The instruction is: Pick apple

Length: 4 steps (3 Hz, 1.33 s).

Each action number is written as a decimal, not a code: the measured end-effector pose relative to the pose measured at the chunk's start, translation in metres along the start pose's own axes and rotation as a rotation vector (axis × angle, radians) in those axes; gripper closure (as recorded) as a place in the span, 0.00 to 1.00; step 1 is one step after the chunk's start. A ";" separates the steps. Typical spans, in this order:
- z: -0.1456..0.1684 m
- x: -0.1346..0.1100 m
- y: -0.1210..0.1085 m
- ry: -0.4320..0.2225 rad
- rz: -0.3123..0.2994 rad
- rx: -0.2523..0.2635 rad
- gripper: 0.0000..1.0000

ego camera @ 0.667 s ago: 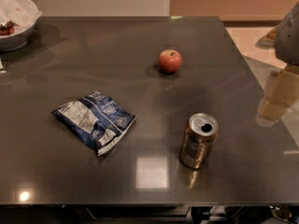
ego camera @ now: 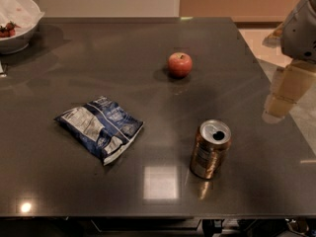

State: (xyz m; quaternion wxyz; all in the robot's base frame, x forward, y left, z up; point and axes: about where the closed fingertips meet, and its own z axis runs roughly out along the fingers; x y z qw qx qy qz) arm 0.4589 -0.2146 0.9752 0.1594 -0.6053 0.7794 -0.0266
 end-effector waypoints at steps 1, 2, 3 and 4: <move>0.018 -0.015 -0.032 -0.029 -0.009 -0.011 0.00; 0.040 -0.034 -0.064 -0.074 -0.013 -0.012 0.00; 0.067 -0.057 -0.096 -0.127 -0.009 -0.014 0.00; 0.094 -0.081 -0.120 -0.192 0.022 -0.032 0.00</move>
Offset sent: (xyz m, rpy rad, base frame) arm 0.1303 0.0357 -0.0286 0.1200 -0.0124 0.0502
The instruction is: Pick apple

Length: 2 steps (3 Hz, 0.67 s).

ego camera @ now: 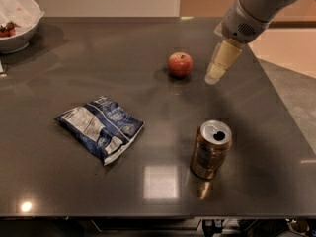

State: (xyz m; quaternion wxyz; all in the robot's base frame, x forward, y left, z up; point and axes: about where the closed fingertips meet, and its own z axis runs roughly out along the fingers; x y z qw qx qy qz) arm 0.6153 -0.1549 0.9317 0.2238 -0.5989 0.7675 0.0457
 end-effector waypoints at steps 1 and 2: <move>0.033 -0.021 -0.014 -0.061 0.031 -0.033 0.00; 0.063 -0.035 -0.025 -0.093 0.063 -0.057 0.00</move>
Offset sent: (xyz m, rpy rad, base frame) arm 0.0742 0.0665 -0.0564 0.1696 0.0698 -0.0372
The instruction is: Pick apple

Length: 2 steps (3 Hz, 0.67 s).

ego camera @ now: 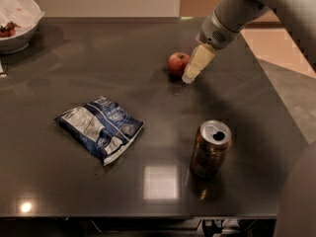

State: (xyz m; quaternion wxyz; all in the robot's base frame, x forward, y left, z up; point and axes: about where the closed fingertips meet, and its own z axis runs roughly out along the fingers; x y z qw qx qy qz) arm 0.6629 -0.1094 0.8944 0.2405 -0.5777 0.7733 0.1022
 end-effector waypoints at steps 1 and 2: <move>0.027 -0.005 -0.010 -0.016 0.024 -0.016 0.00; 0.047 -0.007 -0.018 -0.027 0.044 -0.030 0.00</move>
Offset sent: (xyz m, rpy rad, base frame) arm 0.0467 0.0252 -0.0488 0.0670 0.0510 -0.0398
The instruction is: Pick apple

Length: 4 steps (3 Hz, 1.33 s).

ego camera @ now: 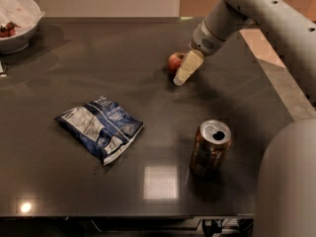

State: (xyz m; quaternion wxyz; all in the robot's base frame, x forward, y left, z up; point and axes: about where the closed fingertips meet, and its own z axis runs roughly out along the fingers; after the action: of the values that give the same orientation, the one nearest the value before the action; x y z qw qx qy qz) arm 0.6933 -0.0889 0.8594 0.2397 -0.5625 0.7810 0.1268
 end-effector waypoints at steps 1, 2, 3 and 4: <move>0.014 -0.001 -0.007 -0.011 0.015 -0.009 0.00; 0.018 -0.001 -0.012 -0.009 0.024 -0.002 0.17; 0.016 0.000 -0.011 -0.013 0.023 0.003 0.39; 0.008 -0.001 -0.007 -0.024 0.015 0.008 0.62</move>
Offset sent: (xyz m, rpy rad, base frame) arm 0.0191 -0.0002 -0.0113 0.0117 -0.0018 -0.0383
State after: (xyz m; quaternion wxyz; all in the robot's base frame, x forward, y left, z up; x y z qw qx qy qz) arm 0.7022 -0.0867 0.8535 0.2502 -0.5540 0.7829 0.1321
